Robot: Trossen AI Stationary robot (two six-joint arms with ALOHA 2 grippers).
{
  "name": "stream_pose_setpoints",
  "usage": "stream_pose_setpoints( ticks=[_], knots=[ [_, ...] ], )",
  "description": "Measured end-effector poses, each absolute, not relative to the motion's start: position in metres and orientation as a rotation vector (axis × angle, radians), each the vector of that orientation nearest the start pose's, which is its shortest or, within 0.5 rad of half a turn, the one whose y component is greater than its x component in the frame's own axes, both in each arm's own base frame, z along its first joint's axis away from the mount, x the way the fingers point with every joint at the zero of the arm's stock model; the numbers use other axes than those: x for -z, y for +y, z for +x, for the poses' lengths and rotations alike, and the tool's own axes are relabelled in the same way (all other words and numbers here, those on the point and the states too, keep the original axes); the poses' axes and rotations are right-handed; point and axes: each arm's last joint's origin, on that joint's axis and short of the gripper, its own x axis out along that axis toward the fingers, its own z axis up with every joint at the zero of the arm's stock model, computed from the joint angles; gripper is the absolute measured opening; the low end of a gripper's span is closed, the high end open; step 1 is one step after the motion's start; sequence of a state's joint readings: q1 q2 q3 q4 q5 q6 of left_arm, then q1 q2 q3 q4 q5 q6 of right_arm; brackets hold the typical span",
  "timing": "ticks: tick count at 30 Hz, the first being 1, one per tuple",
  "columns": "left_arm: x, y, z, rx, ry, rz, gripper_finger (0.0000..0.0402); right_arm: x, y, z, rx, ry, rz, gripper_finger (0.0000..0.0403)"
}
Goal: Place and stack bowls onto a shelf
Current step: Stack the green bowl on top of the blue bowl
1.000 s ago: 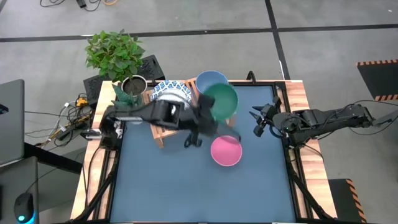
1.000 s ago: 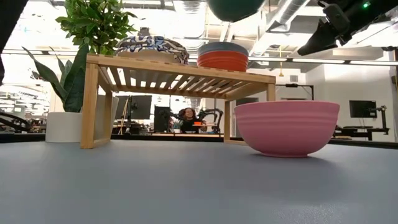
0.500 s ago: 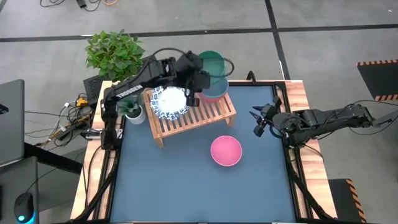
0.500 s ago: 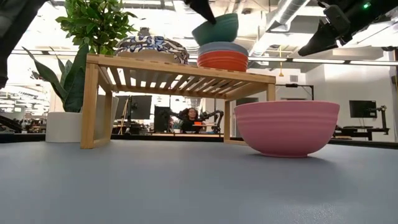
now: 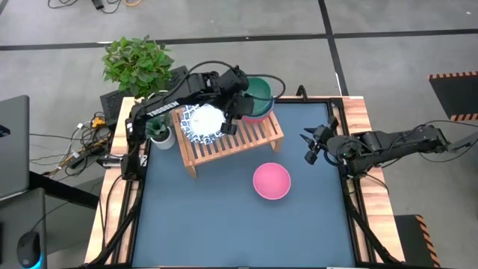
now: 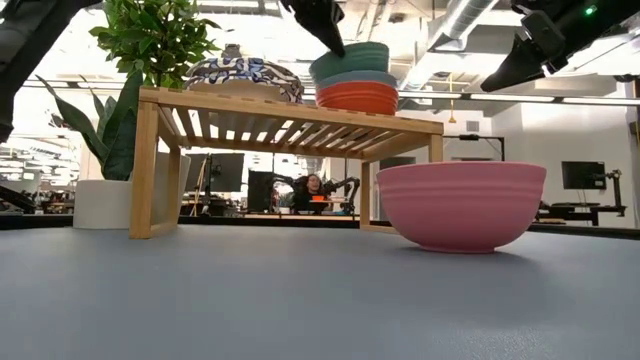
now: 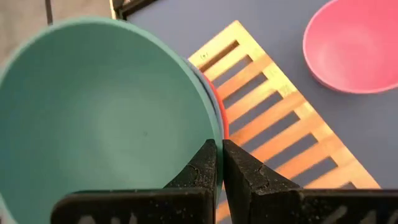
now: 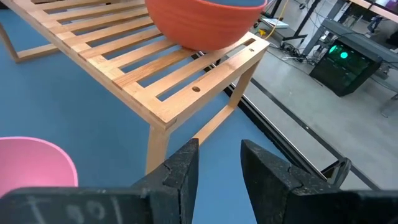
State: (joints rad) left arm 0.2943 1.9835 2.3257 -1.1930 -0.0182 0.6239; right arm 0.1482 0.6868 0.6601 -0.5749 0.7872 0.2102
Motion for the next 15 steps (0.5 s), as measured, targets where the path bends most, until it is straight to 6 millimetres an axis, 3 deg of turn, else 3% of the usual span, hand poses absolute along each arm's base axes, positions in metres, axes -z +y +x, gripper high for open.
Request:
stream_pose_setpoints(
  ticks=[8, 15],
  knots=[
    [-0.4087, 0.1176, 0.3846, -0.021, 0.918, 0.485, 0.0013, -0.2745, -0.0004, 0.1366, 0.672, 0.476, -0.076, 0.0145],
    [-0.4089, 0.1177, 0.3847, -0.047, 0.936, 0.532, 0.0062, -0.2744, -0.0003, 0.1366, 0.672, 0.477, -0.076, 0.0145]
  ],
)
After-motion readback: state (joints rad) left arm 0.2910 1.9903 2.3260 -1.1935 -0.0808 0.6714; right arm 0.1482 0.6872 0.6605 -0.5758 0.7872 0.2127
